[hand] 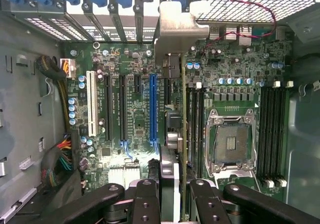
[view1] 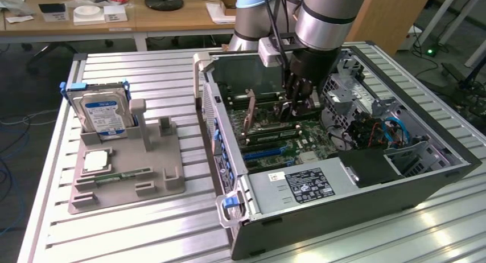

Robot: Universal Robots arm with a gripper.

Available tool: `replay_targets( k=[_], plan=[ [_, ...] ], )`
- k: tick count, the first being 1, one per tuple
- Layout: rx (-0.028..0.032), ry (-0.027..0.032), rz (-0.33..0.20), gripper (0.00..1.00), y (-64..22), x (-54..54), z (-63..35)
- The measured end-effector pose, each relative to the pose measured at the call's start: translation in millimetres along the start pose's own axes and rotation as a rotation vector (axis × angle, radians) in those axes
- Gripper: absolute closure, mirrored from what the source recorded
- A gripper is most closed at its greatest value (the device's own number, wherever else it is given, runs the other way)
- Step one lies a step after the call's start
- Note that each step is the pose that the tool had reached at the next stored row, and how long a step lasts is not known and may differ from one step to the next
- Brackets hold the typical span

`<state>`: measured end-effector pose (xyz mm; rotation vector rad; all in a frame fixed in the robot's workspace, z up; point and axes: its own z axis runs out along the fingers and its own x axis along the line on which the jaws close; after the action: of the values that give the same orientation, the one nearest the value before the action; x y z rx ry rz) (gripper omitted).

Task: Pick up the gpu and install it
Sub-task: 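Insert the gpu into the slot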

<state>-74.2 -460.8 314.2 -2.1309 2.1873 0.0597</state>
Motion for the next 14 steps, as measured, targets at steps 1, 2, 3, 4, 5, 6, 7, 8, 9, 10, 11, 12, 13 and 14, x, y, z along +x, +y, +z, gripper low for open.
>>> replay_targets(
  k=[1, 2, 3, 4, 5, 6, 7, 8, 9, 10, 11, 12, 13, 14],
  plan=[
    [0.0001, -0.0002, 0.0, 0.72, 0.0, 0.1, 0.1],
    [0.0001, -0.0002, 0.0, 0.72, 0.0, 0.1, 0.1],
    [0.0, -0.0001, 0.0, 0.72, 0.0, 0.1, 0.1],
    [0.0, -0.0001, 0.0, 0.72, 0.0, 0.1, 0.1],
    [0.0, -0.0001, 0.0, 0.72, -0.1, 0.1, 0.1],
    [0.0, -0.0001, 0.0, 0.72, 0.0, 0.1, 0.1],
    [0.0, -0.0001, 0.0, 0.72, 0.0, 0.1, 0.1],
    [0.0, -0.0001, 0.0, 0.72, 0.0, 0.1, 0.1],
    [0.0, -0.0001, 0.0, 0.72, 0.0, 0.1, 0.1],
    [0.0, -0.0001, 0.0, 0.72, 0.0, 0.1, 0.1],
    [0.0, -0.0001, 0.0, 0.72, 0.2, 0.1, 0.1],
    [0.0, -0.0001, 0.0, 0.72, 0.2, 0.1, 0.0],
    [0.0, -0.0001, 0.0, 0.72, 0.2, 0.1, 0.1],
    [0.0, 0.0, 0.0, 0.72, 0.3, 0.2, 0.2]
  ],
)
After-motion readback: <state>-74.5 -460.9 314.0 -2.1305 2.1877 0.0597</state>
